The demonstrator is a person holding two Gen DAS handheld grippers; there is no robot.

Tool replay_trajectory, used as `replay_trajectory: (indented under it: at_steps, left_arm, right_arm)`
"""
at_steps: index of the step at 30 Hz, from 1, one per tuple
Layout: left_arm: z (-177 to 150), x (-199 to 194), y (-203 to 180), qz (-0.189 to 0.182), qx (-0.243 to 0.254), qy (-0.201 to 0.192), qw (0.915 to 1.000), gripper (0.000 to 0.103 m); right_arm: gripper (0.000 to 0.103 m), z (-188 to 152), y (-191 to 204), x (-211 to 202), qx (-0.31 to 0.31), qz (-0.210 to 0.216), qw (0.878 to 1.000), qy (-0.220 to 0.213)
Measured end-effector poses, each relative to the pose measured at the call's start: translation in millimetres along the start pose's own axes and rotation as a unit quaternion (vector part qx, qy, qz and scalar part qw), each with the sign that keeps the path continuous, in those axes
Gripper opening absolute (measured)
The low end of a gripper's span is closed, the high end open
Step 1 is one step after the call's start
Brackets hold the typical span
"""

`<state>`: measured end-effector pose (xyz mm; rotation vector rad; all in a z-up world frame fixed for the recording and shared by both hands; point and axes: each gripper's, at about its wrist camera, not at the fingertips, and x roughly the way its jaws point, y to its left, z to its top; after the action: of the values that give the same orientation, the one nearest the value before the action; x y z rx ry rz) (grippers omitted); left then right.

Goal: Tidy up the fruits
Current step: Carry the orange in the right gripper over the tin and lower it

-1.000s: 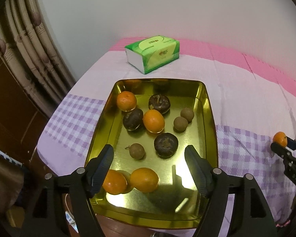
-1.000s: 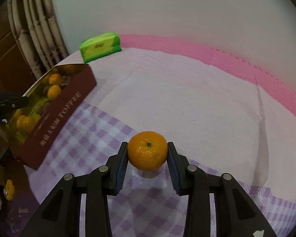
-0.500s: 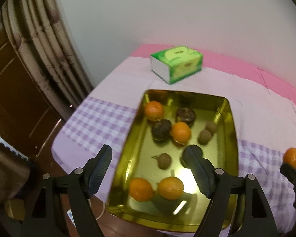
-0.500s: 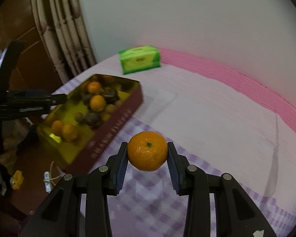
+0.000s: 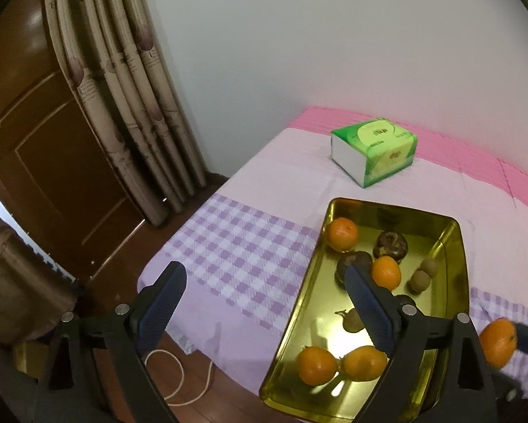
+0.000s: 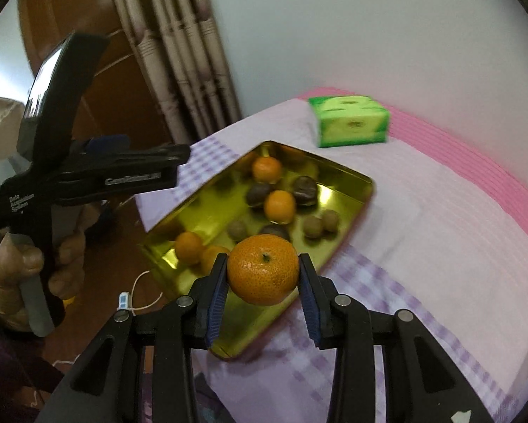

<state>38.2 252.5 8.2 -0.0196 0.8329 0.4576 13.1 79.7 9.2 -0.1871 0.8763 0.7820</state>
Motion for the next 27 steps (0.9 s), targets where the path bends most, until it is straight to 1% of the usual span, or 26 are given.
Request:
replay_trajectory:
  at_steps: [7,14,17,22,27]
  left_arm:
    - [2.9,-4.9,9.9,0.006,-0.016,-0.018,0.9997,0.092]
    - [2.0,-3.9,17.0,0.012,-0.026,-0.021,0.9994,0.094]
    - [1.8,-4.5,16.8,0.012,-0.024,-0.024,0.9994,0.095]
    - [0.9,-9.8,9.9,0.014,-0.01,-0.042,0.999,0.098]
    - [0.3,-10.7,4.8,0.011,0.001,-0.046,0.9989,0.099]
  right_arm:
    - [0.036,6.4,18.6,24.4,-0.017,0.018,1.0,0.017]
    - [0.036,13.1,20.2,43.1,-0.021,0.027,0.999,0.028]
    - [0.036,13.6,20.8,49.7,-0.023,0.027,0.999,0.033]
    - [0.036,14.6,20.5,58.6,-0.02,0.027,0.999,0.039]
    - [0.036,17.5,17.7,64.9,-0.016,0.026,0.999,0.04]
